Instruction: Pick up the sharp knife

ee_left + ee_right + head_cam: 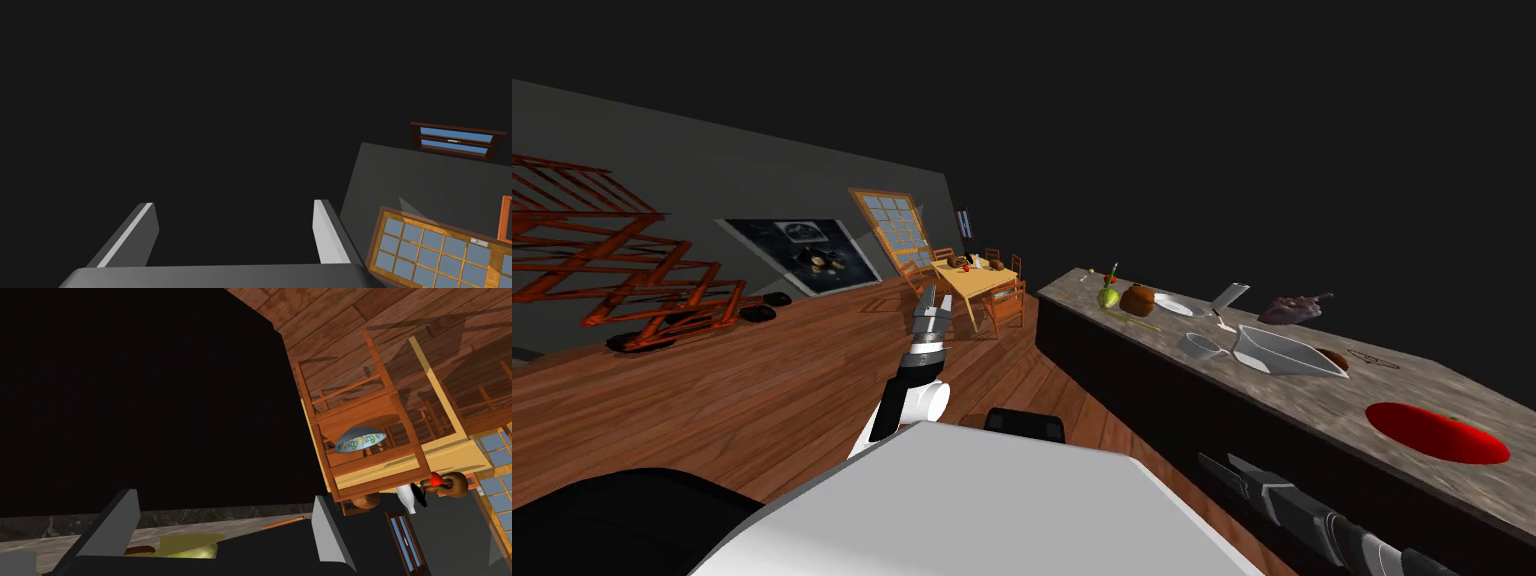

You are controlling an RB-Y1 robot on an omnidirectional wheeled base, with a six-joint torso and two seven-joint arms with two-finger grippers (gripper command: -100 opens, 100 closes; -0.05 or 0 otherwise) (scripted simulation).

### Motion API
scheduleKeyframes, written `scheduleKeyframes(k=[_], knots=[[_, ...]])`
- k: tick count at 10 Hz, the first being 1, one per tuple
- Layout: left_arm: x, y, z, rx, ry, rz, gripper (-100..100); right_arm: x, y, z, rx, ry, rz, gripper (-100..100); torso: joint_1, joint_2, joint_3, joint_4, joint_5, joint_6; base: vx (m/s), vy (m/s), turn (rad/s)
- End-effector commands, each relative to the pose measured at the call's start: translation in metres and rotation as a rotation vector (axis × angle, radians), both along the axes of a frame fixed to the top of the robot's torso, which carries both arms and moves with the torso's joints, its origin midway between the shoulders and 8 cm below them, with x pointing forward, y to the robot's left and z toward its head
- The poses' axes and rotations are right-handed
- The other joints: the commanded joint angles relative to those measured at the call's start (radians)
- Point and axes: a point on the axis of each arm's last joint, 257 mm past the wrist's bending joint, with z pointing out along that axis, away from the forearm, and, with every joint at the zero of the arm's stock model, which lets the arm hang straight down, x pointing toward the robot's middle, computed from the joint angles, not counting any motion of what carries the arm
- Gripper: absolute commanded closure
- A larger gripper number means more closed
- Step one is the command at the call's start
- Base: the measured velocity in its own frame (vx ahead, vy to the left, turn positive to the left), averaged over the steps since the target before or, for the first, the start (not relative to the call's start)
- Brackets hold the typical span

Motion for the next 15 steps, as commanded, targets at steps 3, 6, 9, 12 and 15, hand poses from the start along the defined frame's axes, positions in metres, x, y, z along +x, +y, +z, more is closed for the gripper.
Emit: scheduleKeyframes(k=[3, 6, 9, 12, 15], knots=[[0.000, 0.000, 0.000, 0.000, 0.000, 0.000, 0, -0.003, -0.021, 0.006, -0.093, 0.068, 0.096, -100, 0.001, 0.002, 0.001, 0.001, 0.000, -0.001, 0.110, 0.029, 0.108], [0.000, 0.000, 0.000, 0.000, 0.000, 0.000, 0, -0.013, -0.052, 0.012, -0.213, 0.156, 0.200, -100, -0.003, -0.004, -0.002, -0.001, -0.001, 0.000, 0.206, -0.027, 0.205], [0.000, 0.000, 0.000, 0.000, 0.000, 0.000, 0, -0.008, -0.069, 0.022, -0.291, 0.209, 0.286, -100, -0.002, -0.010, -0.006, -0.002, 0.000, -0.001, 0.259, -0.018, 0.157], [0.000, 0.000, 0.000, 0.000, 0.000, 0.000, 0, -0.015, -0.092, 0.030, -0.385, 0.299, 0.392, -100, -0.005, -0.005, -0.003, -0.001, -0.001, 0.000, 0.233, -0.087, 0.189], [0.000, 0.000, 0.000, 0.000, 0.000, 0.000, 0, -0.030, -0.106, 0.032, -0.440, 0.398, 0.488, -100, -0.004, -0.006, -0.004, -0.002, -0.001, 0.000, 0.244, -0.078, 0.211]])
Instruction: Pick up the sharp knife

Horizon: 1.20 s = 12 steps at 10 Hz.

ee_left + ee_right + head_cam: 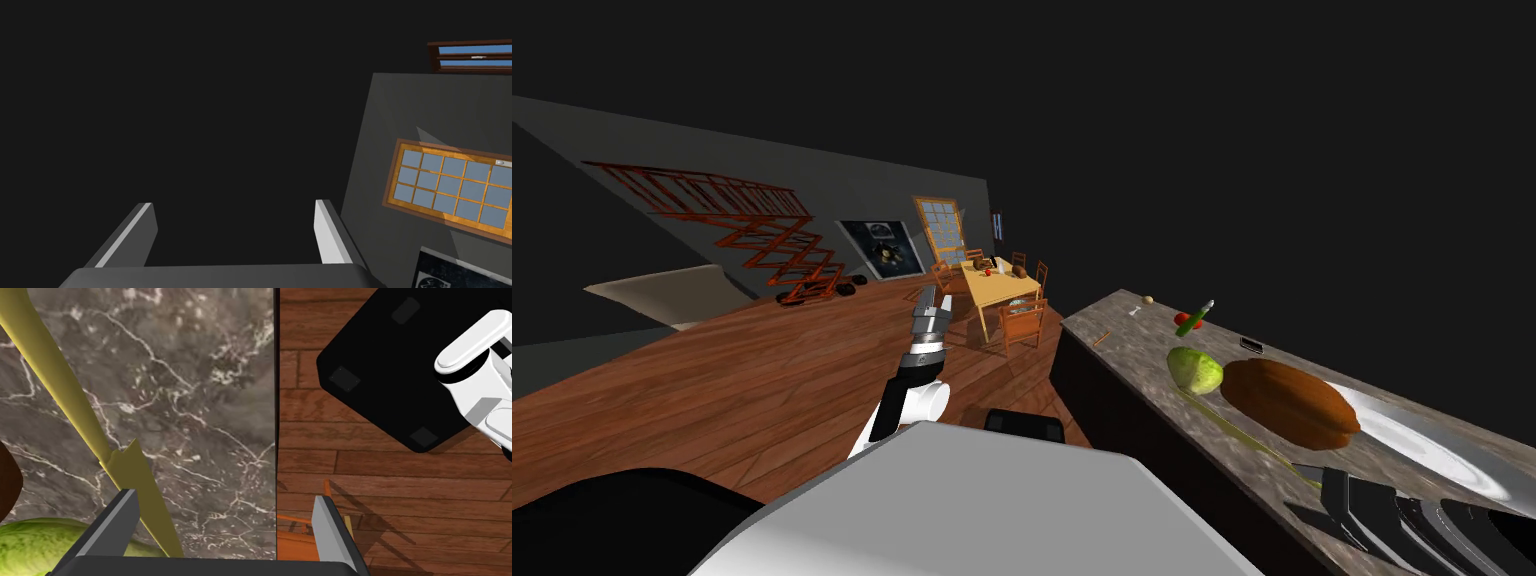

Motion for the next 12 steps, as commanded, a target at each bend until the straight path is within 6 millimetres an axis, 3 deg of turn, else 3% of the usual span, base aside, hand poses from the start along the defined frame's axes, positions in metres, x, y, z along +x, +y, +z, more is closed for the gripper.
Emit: scheduleKeyframes(k=[1, 2, 3, 5, 6, 7, 10, 11, 12], knots=[[0.000, 0.000, 0.000, 0.000, 0.000, 0.000, 0, -0.022, -0.003, -0.003, -0.023, 0.086, 0.048, -100, 0.000, 0.000, 0.000, 0.000, 0.000, 0.000, 0.283, -0.129, 0.240], [0.000, 0.000, 0.000, 0.000, 0.000, 0.000, 0, -0.022, -0.003, -0.003, -0.023, 0.086, 0.048, -100, -0.002, 0.000, 0.000, 0.000, 0.000, 0.000, 0.216, -0.155, 0.088], [0.000, 0.000, 0.000, 0.000, 0.000, 0.000, 0, -0.056, 0.000, -0.014, -0.014, 0.179, 0.071, -100, -0.003, 0.003, 0.001, 0.000, -0.001, 0.001, 0.252, -0.136, 0.182], [0.000, 0.000, 0.000, 0.000, 0.000, 0.000, 0, -0.051, -0.002, -0.011, -0.015, 0.163, 0.064, -100, 0.000, 0.006, 0.003, 0.001, 0.000, 0.002, 0.118, -0.067, 0.058], [0.000, 0.000, 0.000, 0.000, 0.000, 0.000, 0, -0.053, -0.003, -0.012, -0.015, 0.167, 0.068, 0, 0.004, 0.013, 0.007, 0.003, 0.001, 0.002, 0.015, -0.009, 0.004], [0.000, 0.000, 0.000, 0.000, 0.000, 0.000, 0, -0.067, -0.001, -0.023, -0.012, 0.164, 0.052, -100, 0.007, 0.017, 0.010, 0.004, 0.001, 0.002, 0.025, -0.019, 0.124], [0.000, 0.000, 0.000, 0.000, 0.000, 0.000, 0, -0.088, 0.003, -0.041, -0.005, 0.160, 0.030, -100, 0.007, 0.019, 0.011, 0.004, 0.001, 0.002, 0.022, -0.022, 0.092], [0.000, 0.000, 0.000, 0.000, 0.000, 0.000, 0, -0.084, 0.000, -0.038, -0.005, 0.162, 0.033, -100, 0.007, 0.019, 0.011, 0.004, 0.001, 0.002, 0.011, -0.009, 0.017], [0.000, 0.000, 0.000, 0.000, 0.000, 0.000, 0, -0.085, 0.000, -0.039, -0.006, 0.161, 0.034, 100, 0.008, 0.019, 0.011, 0.005, 0.002, 0.002, 0.000, 0.000, 0.000]])
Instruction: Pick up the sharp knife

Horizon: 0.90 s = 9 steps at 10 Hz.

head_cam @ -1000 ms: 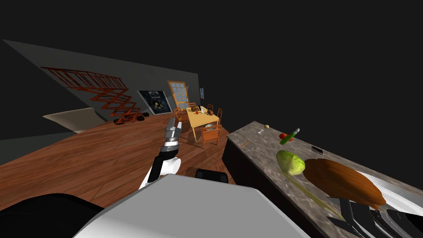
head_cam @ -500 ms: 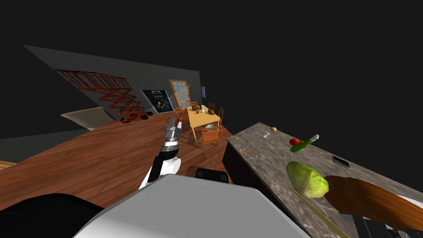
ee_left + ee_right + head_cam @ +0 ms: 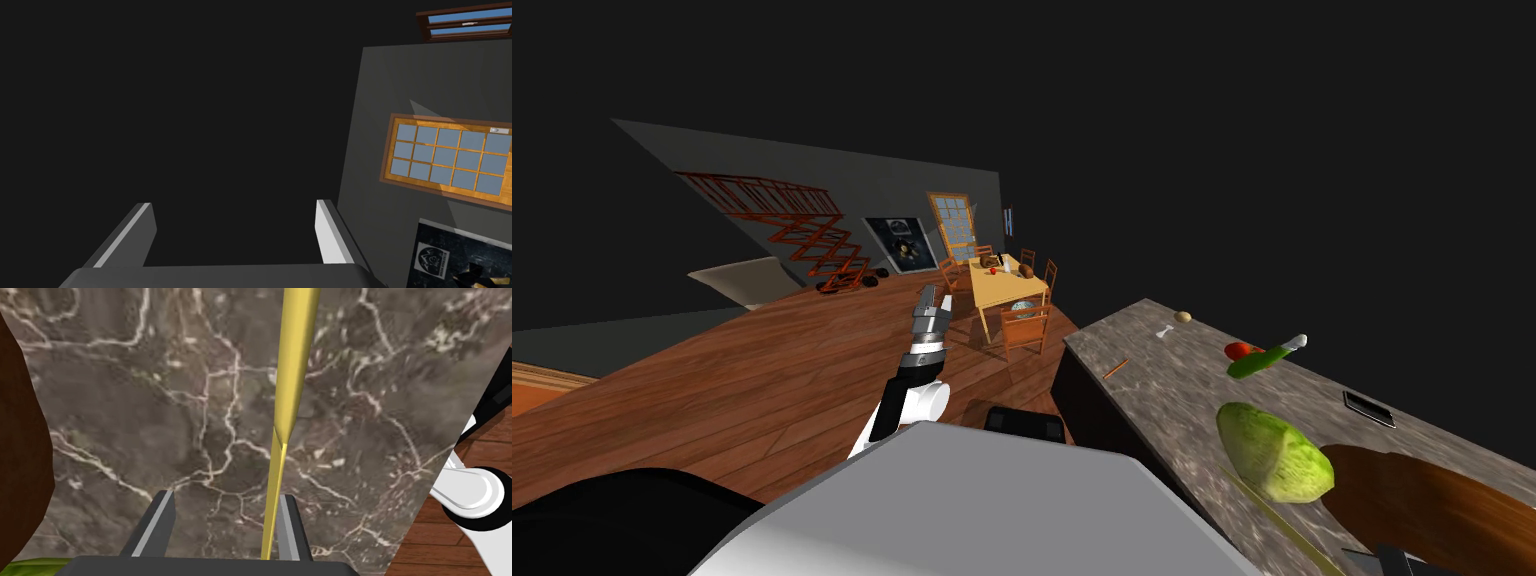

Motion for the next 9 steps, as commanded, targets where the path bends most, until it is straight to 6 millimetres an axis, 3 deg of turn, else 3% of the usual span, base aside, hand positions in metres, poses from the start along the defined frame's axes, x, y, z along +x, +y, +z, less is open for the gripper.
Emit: scheduleKeyframes(k=[1, 4, 6, 9], knots=[[0.000, 0.000, 0.000, 0.000, 0.000, 0.000, 0, 0.000, 0.000, 0.000, 0.000, 0.000, 0.000, 100, 0.000, 0.000, 0.000, 0.000, 0.000, 0.000, -0.004, 0.008, -0.021], [0.000, 0.000, 0.000, 0.000, 0.000, 0.000, 0, 0.001, 0.000, 0.000, -0.002, -0.002, 0.001, 100, -0.007, -0.003, -0.002, -0.001, -0.004, -0.001, 0.000, 0.000, 0.000], [0.000, 0.000, 0.000, 0.000, 0.000, 0.000, 0, 0.003, 0.000, 0.007, 0.003, 0.021, 0.013, -100, -0.008, -0.003, -0.002, -0.001, -0.004, -0.001, 0.015, 0.005, -0.031], [0.000, 0.000, 0.000, 0.000, 0.000, 0.000, 0, 0.008, 0.002, 0.018, 0.011, 0.060, 0.033, -100, -0.006, -0.007, -0.004, -0.002, -0.003, -0.002, 0.053, 0.022, -0.052]])
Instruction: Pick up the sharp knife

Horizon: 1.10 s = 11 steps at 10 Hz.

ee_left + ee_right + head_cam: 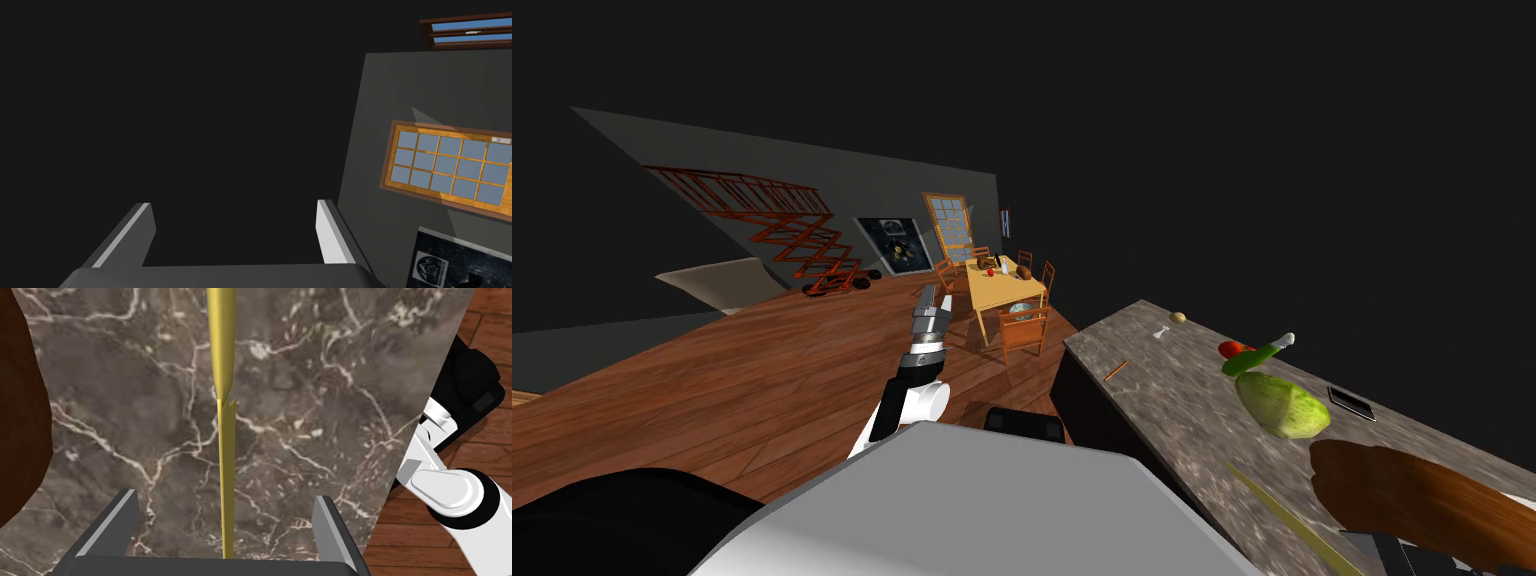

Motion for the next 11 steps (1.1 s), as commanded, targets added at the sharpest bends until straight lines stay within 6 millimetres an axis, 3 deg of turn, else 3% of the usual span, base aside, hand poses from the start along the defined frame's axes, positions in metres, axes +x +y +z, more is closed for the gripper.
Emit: scheduleKeyframes(k=[1, 2, 3, 5, 6, 7, 11], knots=[[0.000, 0.000, 0.000, 0.000, 0.000, 0.000, 0, 0.000, 0.000, 0.000, 0.000, 0.000, 0.000, -100, 0.000, 0.000, 0.000, 0.000, 0.000, 0.000, 0.020, 0.009, -0.007], [0.000, 0.000, 0.000, 0.000, 0.000, 0.000, 0, 0.000, 0.000, 0.000, 0.001, 0.002, 0.000, 0, -0.001, 0.001, 0.001, 0.000, 0.000, 0.000, 0.000, 0.000, 0.000], [0.000, 0.000, 0.000, 0.000, 0.000, 0.000, 0, -0.011, 0.001, -0.009, 0.000, -0.002, -0.014, -100, -0.001, 0.003, 0.002, 0.001, 0.000, 0.000, 0.009, 0.000, 0.087], [0.000, 0.000, 0.000, 0.000, 0.000, 0.000, 0, -0.028, 0.003, -0.022, -0.002, -0.007, -0.033, -100, -0.002, 0.003, 0.002, 0.001, -0.001, 0.000, 0.014, -0.005, 0.107], [0.000, 0.000, 0.000, 0.000, 0.000, 0.000, 0, -0.026, 0.003, -0.018, 0.000, -0.004, -0.028, -100, -0.002, 0.003, 0.002, 0.001, -0.001, 0.000, 0.006, -0.004, 0.014], [0.000, 0.000, 0.000, 0.000, 0.000, 0.000, 0, -0.026, 0.002, -0.018, -0.002, -0.005, -0.027, 100, -0.002, 0.003, 0.002, 0.001, -0.001, 0.000, 0.000, 0.000, 0.000], [0.000, 0.000, 0.000, 0.000, 0.000, 0.000, 0, -0.028, 0.006, -0.019, 0.008, 0.001, -0.021, 100, 0.001, 0.005, 0.003, 0.002, 0.003, 0.002, 0.000, 0.000, 0.005]])
